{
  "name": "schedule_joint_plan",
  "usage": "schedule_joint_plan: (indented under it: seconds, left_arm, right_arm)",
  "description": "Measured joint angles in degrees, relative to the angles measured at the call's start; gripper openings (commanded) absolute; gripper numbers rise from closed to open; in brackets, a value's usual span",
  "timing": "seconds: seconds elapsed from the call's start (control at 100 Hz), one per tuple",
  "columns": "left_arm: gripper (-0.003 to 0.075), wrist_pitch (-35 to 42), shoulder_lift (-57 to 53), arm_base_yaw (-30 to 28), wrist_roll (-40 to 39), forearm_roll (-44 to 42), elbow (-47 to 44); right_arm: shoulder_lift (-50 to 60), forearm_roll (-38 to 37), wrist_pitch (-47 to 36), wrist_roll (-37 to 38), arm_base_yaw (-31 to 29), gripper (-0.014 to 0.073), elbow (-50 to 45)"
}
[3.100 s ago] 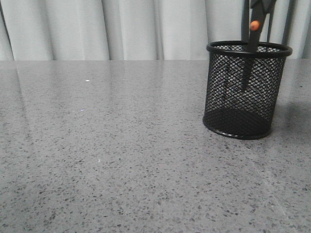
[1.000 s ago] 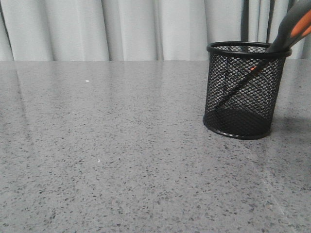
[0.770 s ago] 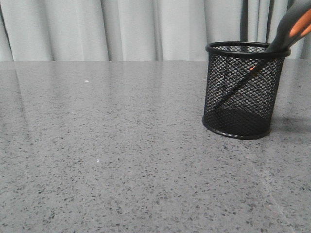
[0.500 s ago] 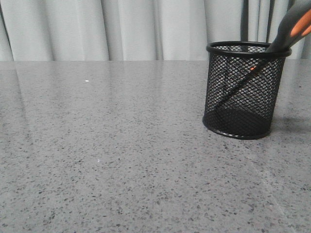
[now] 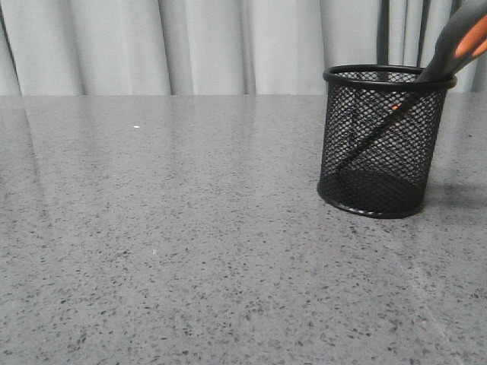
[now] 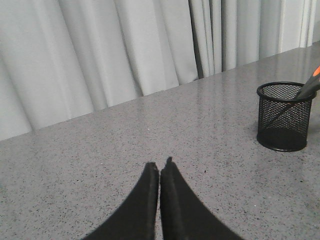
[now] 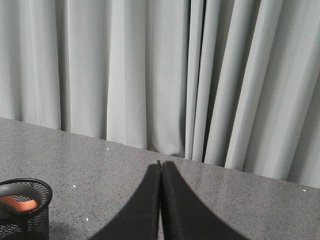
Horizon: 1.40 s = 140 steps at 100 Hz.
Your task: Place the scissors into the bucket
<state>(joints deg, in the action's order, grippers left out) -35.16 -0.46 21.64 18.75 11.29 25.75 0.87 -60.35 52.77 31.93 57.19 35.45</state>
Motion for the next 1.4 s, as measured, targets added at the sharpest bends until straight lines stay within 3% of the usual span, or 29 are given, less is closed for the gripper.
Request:
schedule_joint_plan:
  seconds: [1.08,1.23,1.4]
  left_arm:
    - [-0.0020,0.5,0.0,-0.3,0.0,-0.6,-0.9]
    - [-0.0020,1.1,0.0,-3.2,0.0,-0.9,-4.3]
    - [-0.0020,6.1,0.0,-10.8,0.0,-0.2,-10.5]
  right_arm:
    - [0.0,-0.1,0.1,0.0,0.0,-0.0050,0.0]
    - [0.0,-0.1,0.1,0.0,0.0,-0.0050,0.0]
    - [0.0,-0.1,0.1,0.0,0.0,-0.0050,0.0]
